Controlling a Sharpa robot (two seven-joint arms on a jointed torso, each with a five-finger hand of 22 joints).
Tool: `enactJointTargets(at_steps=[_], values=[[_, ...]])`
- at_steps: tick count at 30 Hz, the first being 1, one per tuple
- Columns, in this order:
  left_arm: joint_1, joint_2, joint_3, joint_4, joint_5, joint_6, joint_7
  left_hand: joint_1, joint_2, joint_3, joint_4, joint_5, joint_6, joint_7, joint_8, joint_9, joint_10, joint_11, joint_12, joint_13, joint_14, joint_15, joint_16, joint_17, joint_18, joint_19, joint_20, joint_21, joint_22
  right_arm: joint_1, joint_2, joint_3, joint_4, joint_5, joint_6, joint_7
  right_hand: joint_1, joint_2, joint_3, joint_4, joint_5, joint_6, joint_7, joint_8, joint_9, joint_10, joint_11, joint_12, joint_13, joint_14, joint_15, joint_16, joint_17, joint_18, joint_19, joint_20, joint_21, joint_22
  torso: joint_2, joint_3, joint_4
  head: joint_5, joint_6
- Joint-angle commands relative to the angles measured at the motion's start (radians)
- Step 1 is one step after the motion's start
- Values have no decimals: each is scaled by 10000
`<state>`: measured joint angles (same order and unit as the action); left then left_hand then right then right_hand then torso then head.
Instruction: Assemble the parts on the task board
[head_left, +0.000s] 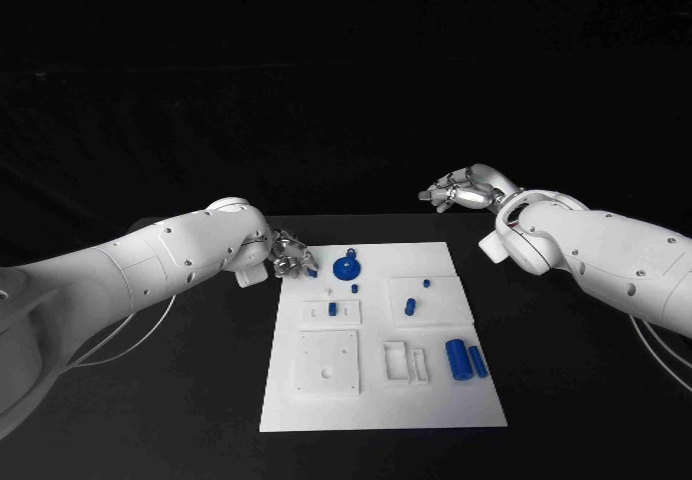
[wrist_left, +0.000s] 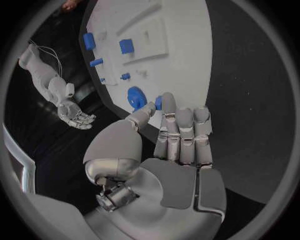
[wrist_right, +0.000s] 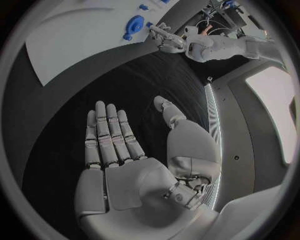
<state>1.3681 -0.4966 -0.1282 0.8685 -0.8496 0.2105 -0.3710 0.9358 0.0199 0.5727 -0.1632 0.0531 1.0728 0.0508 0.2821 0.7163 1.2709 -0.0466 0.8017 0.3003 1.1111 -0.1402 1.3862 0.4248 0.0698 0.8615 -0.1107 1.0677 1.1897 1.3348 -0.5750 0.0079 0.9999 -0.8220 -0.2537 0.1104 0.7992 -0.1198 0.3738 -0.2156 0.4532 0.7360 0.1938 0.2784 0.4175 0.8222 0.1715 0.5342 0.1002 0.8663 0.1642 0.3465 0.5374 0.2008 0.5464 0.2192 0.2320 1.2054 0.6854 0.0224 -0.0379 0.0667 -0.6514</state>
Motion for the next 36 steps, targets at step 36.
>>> enactJointTargets(at_steps=[36], values=[[-40, -2400, -201, 4539, -413, -3187, 19, -201, -361, 759, -769, 2115, 1126, -361, 540, -217, 1472, -482, 415, 350, 1425, -607, 597, 428, 87, 1292, -1598, 604, 275, -1, -91, 6, -12, 27, 135, 45, -73, 77, -15, 166, 122, -50, 334, 48, -29, 53, 50, -35, -59, -106, 7, -56, -18, -59, -48, 25, -88, 31, -3, -13, 20, 129, 27]])
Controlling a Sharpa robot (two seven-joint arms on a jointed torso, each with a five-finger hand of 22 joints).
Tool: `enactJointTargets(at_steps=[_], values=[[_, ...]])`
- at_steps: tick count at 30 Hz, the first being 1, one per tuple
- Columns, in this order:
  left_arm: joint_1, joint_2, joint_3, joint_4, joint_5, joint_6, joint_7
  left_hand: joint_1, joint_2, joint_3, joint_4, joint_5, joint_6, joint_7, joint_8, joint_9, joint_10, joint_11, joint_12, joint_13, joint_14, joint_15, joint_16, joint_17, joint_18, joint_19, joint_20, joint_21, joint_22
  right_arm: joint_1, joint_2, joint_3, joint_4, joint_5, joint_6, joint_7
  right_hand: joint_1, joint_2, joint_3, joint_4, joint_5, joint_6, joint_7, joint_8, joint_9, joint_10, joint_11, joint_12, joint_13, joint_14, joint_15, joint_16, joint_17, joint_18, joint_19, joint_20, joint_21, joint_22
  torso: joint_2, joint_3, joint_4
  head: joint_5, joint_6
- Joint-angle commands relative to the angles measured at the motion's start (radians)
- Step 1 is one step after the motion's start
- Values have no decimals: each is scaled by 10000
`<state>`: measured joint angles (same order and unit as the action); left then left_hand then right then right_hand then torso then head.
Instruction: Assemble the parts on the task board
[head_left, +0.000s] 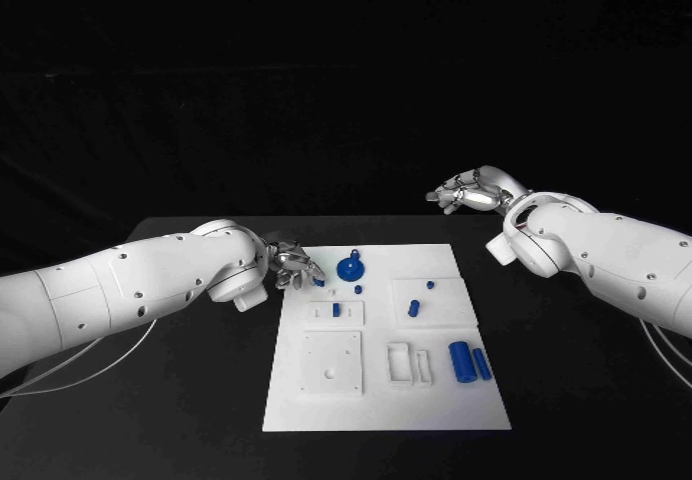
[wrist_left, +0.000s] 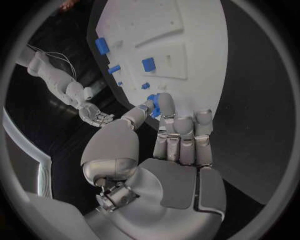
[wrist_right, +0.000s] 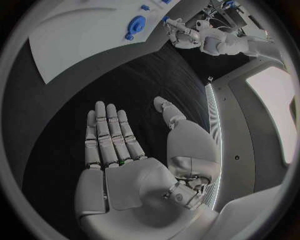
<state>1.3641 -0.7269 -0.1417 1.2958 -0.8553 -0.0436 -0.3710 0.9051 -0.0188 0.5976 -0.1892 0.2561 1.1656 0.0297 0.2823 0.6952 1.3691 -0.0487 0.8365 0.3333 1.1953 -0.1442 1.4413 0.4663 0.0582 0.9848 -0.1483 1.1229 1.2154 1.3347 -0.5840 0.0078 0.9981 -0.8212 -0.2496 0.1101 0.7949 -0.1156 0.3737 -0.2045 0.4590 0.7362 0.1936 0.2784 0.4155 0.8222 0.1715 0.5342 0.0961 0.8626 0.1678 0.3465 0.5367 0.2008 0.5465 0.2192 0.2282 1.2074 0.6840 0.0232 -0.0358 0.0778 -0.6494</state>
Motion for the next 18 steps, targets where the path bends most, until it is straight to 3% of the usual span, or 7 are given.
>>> enactJointTargets(at_steps=[1, 5, 11, 18], values=[[1, -140, -99, 370, -382, -686, 4, 106, 24, 512, -511, 101, 200, -153, 539, -9, 490, -463, 71, 25, 588, -569, 49, 17, 204, 65, -1224, 53, 19, 0, 0, 7, 6, 21, 97, 47, -30, 35, -14, 55, 64, -52, 336, 48, -10, 53, 50, -35, -18, -69, -29, -56, -11, -59, -48, 24, -50, 11, 11, -21, 3, 13, 11], [-1, -316, -227, 814, -763, -877, -111, 96, -5, 519, -526, 240, 242, -171, 560, -21, 510, -483, 124, 76, 632, -589, 79, 51, 216, 117, -1235, 74, 29, 0, -16, 6, 12, 22, 92, 46, -31, 32, -14, 58, 67, -52, 336, 49, -11, 53, 50, -35, -21, -70, -29, -56, -11, -58, -49, 25, -51, 13, 16, -22, -22, 42, -12], [-1, -533, -445, 1272, -913, -1024, -292, 82, -20, 526, -522, 324, 282, -189, 581, -32, 527, -502, 181, 125, 670, -608, 111, 82, 226, 163, -1244, 95, 39, 0, -31, 6, 19, 23, 85, 39, -29, 31, -12, 62, 70, -52, 335, 50, -12, 54, 50, -34, -26, -70, -29, -56, -12, -56, -50, 25, -54, 15, 15, -18, -5, 26, -29], [-7, -720, -593, 1661, -986, -988, -392, 64, -15, 528, -510, 342, 297, -195, 588, -37, 530, -507, 203, 143, 681, -612, 122, 93, 228, 175, -1245, 100, 42, 0, -41, 6, 22, 23, 80, 39, -26, 27, -11, 66, 73, -52, 335, 51, -14, 54, 49, -34, -32, -70, -29, -56, -13, -54, -51, 26, -56, 18, 20, -26, -3, 47, -63]])
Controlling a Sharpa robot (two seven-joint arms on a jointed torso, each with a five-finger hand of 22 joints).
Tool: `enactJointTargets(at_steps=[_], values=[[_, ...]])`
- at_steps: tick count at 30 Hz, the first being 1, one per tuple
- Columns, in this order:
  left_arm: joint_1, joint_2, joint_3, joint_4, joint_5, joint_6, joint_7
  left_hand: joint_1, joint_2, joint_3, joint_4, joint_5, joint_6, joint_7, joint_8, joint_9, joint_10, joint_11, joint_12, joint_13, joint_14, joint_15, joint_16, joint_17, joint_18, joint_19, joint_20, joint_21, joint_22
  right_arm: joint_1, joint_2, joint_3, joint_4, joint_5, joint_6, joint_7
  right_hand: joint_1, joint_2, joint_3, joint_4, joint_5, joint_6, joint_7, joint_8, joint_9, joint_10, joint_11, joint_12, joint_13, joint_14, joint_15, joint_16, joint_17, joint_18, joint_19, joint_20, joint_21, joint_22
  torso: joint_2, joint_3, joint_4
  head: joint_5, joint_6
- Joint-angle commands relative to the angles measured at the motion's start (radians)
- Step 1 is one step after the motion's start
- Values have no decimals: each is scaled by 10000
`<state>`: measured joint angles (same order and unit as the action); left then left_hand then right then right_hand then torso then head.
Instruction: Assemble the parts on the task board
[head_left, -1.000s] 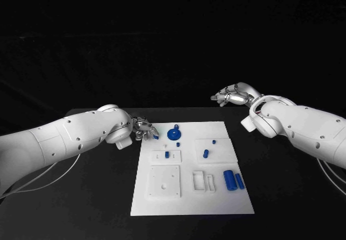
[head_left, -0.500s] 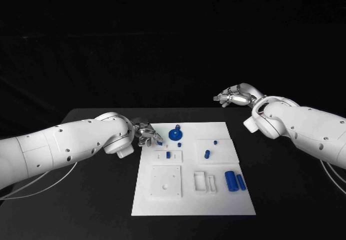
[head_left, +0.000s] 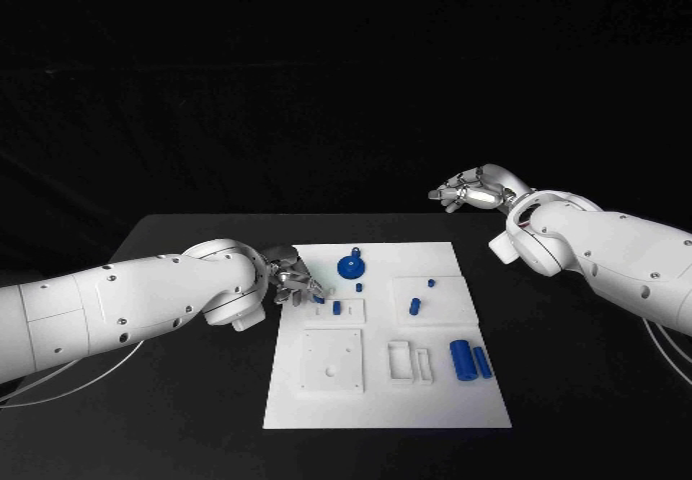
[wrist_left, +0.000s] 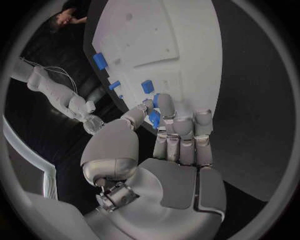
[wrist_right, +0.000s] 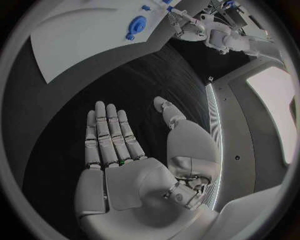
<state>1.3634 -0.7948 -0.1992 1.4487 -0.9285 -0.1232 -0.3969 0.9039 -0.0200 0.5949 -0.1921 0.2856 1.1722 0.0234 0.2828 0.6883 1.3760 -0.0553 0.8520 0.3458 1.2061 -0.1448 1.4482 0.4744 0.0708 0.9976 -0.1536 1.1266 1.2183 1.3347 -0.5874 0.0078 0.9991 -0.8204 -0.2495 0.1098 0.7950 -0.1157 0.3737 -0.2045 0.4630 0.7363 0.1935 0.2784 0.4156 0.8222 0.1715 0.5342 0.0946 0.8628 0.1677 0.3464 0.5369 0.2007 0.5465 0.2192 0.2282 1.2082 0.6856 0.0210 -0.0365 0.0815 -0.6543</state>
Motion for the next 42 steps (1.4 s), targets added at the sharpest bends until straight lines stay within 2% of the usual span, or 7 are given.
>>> enactJointTargets(at_steps=[1, 5, 7, 8, 27, 42], values=[[-1, -66, -32, 168, -277, -169, -140, 75, -5, 556, -481, 54, 235, -133, 584, 31, 461, -442, 52, 23, 575, -608, 56, 14, 103, 49, -1192, 64, 14, 0, -6, 6, 13, 14, 82, 43, -26, 27, -11, 67, 33, -54, 336, 52, -15, 55, 50, -34, -17, -71, -28, -56, -14, -53, -51, 26, -57, 10, 2, -3, -2, 16, -15], [-15, -102, -116, 244, -326, -150, -153, 68, -12, 566, -483, 93, 251, -139, 592, 25, 462, -448, 77, 44, 585, -614, 70, 27, 107, 59, -1195, 70, 19, 0, -10, 6, 15, 14, 85, 44, -25, 26, -10, 69, 34, -53, 336, 53, -15, 55, 49, -33, -20, -71, -28, -56, -15, -52, -51, 27, -58, 12, 2, 4, -12, 23, 7], [-16, -134, -231, 308, -326, -134, -147, 63, -18, 569, -486, 115, 260, -142, 596, 21, 463, -451, 91, 56, 590, -617, 77, 35, 109, 63, -1195, 73, 22, 0, -16, 6, 14, 14, 83, 43, -25, 26, -10, 71, 34, -53, 336, 53, -16, 56, 49, -33, -21, -71, -28, -56, -15, -51, -51, 27, -59, 13, 2, 4, -16, 32, 12], [-17, -138, -244, 327, -326, -144, -150, 61, -20, 571, -486, 123, 263, -143, 598, 20, 463, -452, 96, 61, 592, -618, 80, 38, 110, 64, -1196, 74, 23, 0, -18, 6, 16, 14, 82, 42, -24, 25, -10, 72, 34, -53, 336, 53, -16, 56, 49, -32, -22, -70, -28, -56, -15, -51, -51, 27, -59, 14, 2, 3, -14, 27, 7], [-22, -131, -266, 321, -435, 75, -242, 48, -29, 587, -491, 192, 282, -151, 608, 6, 457, -460, 139, 99, 599, -626, 101, 60, 115, 74, -1197, 82, 34, 0, -17, 6, 23, 15, 86, 43, -19, 21, -9, 82, 36, -54, 336, 56, -21, 59, 49, -30, -36, -71, -28, -56, -16, -47, -52, 30, -65, 22, 3, 17, -20, 26, -28], [-22, -143, -273, 289, -515, 280, -336, 42, -24, 595, -492, 204, 283, -152, 608, -2, 448, -462, 152, 114, 596, -627, 105, 68, 117, 76, -1197, 83, 38, -1, -28, 6, 20, 15, 96, 42, -16, 18, -9, 91, 35, -55, 336, 59, -24, 60, 49, -29, -48, -71, -28, -56, -18, -43, -52, 33, -71, 29, 5, 7, -22, 25, -36]])
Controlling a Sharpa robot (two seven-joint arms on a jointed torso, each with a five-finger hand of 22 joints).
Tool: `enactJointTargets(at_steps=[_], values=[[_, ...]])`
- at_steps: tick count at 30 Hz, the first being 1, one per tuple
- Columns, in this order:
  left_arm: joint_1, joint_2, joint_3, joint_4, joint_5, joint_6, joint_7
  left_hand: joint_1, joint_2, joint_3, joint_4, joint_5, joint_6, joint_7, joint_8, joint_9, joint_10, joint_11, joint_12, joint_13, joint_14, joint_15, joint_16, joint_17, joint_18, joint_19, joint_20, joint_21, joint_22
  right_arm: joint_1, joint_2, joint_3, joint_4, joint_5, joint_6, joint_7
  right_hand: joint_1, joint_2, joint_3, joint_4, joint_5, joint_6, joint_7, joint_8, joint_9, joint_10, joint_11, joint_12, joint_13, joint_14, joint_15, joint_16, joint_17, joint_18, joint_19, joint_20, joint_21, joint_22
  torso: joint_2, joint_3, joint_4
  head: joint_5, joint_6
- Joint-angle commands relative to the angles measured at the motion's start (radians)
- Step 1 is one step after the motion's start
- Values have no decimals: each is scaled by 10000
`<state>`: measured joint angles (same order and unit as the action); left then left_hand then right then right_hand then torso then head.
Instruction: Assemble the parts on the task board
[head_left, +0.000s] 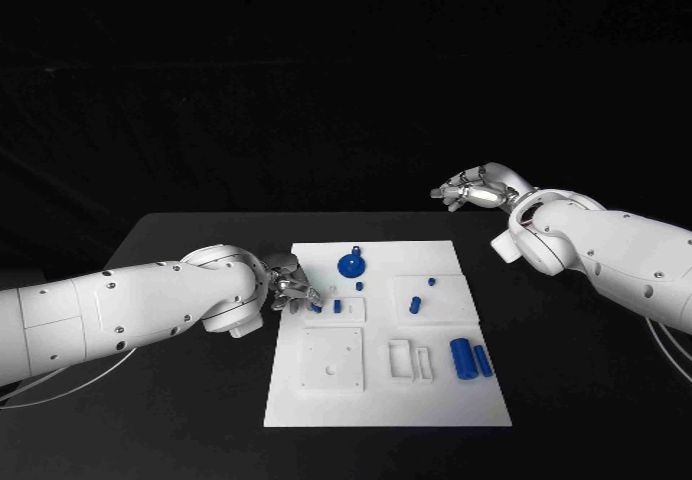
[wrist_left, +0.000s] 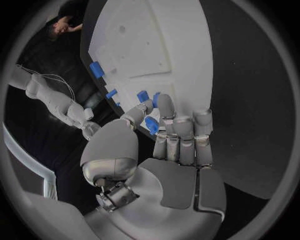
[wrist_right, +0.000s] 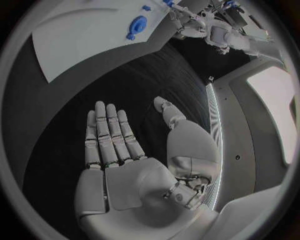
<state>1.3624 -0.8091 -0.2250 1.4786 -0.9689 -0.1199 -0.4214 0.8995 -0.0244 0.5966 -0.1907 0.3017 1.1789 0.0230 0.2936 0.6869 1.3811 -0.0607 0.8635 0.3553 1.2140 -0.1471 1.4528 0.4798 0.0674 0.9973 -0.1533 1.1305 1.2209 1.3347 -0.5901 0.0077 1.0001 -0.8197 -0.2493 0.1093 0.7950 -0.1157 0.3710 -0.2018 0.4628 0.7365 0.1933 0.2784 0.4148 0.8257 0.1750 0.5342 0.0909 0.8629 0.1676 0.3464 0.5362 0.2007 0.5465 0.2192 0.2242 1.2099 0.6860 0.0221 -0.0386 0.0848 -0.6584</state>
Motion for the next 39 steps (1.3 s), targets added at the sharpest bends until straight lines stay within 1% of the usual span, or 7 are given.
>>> enactJointTargets(at_steps=[1, 9, 19, 27, 29, 32, 39], values=[[-12, 1, -15, -11, -114, 262, -96, 86, 21, 579, -506, 43, 215, -149, 500, 12, 396, -408, 37, 19, 517, -603, 59, 15, 151, 78, -1200, 45, 12, -1, -2, 6, 10, 8, 98, 47, -16, 19, 19, 63, 37, -57, 338, 59, -17, 25, 14, -29, -12, -72, -27, -56, -11, -43, -53, 33, -31, 12, 2, -4, 0, -8, 0], [-13, -11, -16, -6, -137, 357, -127, 91, 26, 586, -513, 46, 216, -150, 501, 9, 393, -409, 43, 25, 517, -604, 61, 19, 153, 78, -1200, 46, 14, -16, 5, 6, -5, 9, 103, 48, -15, 18, 18, 67, 36, -58, 338, 60, -18, 26, 14, -28, -17, -72, -27, -56, -12, -42, -53, 34, -34, 15, 5, -6, 3, -10, -34], [-22, -39, -16, -35, -171, 324, -127, 97, 31, 595, -526, 57, 220, -152, 504, 5, 388, -411, 52, 35, 517, -605, 66, 25, 155, 78, -1201, 47, 18, -27, 6, 6, -5, 9, 105, 51, -13, 17, 18, 70, 35, -59, 338, 61, -20, 26, 14, -28, -24, -73, -27, -57, -13, -40, -54, 36, -37, 19, 5, -8, 3, -8, -34], [-23, -39, -16, -55, -171, 339, -89, 101, 31, 598, -542, 69, 233, -157, 513, 4, 393, -417, 72, 51, 524, -609, 79, 35, 158, 82, -1202, 53, 23, -31, 10, 6, -5, 9, 111, 50, -12, 17, 18, 73, 35, -60, 338, 62, -22, 26, 14, -27, -27, -74, -27, -57, -14, -39, -54, 37, -39, 21, 2, 0, -2, -9, -49], [-23, -39, -15, -57, -171, 369, -84, 101, 28, 598, -551, 74, 239, -160, 518, 3, 395, -419, 82, 59, 528, -612, 86, 41, 159, 85, -1202, 56, 26, -35, 10, 6, -4, 9, 111, 51, -12, 16, 17, 74, 35, -60, 338, 62, -22, 26, 15, -27, -29, -74, -27, -57, -14, -38, -54, 38, -40, 21, 3, -5, -4, -12, -52], [-23, -31, -15, -55, -171, 392, -79, 106, 23, 600, -565, 80, 246, -163, 523, 2, 396, -422, 93, 68, 532, -614, 95, 48, 160, 88, -1203, 60, 30, -36, 12, 6, -11, 9, 111, 51, -11, 16, 17, 74, 35, -60, 338, 62, -23, 26, 15, -27, -30, -74, -26, -57, -14, -38, -54, 38, -41, 22, 8, -3, -6, -3, -42], [-23, -28, -14, -103, -171, 423, -73, 121, 10, 606, -603, 86, 262, -171, 537, 0, 394, -431, 121, 92, 539, -621, 115, 65, 165, 93, -1204, 68, 40, -38, 17, 6, -11, 9, 117, 53, -10, 16, 16, 78, 35, -61, 339, 63, -25, 27, 15, -26, -36, -75, -26, -57, -15, -36, -55, 39, -44, 26, 3, -1, -1, -12, -64]])
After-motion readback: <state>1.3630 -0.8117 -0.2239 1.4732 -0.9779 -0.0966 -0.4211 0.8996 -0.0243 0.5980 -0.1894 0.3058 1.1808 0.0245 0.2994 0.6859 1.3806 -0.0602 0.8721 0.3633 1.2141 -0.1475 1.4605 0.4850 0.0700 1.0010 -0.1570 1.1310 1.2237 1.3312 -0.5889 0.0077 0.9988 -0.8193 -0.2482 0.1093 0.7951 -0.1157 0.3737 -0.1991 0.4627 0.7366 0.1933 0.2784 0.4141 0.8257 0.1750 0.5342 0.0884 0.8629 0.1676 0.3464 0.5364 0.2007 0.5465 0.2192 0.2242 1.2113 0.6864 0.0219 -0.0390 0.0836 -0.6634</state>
